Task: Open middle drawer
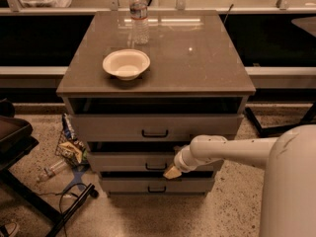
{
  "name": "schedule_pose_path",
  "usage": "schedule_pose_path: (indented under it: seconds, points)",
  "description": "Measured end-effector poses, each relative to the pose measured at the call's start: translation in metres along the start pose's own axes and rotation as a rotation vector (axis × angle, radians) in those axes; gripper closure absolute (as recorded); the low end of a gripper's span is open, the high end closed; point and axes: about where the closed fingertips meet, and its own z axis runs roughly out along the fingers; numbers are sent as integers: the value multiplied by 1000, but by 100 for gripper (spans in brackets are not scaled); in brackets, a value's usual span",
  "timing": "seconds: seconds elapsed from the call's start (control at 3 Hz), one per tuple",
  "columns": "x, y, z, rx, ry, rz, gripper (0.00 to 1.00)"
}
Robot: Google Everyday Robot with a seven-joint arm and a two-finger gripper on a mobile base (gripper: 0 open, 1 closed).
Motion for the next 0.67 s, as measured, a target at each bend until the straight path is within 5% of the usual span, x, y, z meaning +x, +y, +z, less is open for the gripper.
schedule_pose_path:
  seconds: [0.67]
  points:
    - [-2, 0, -3, -2, 1, 1, 88]
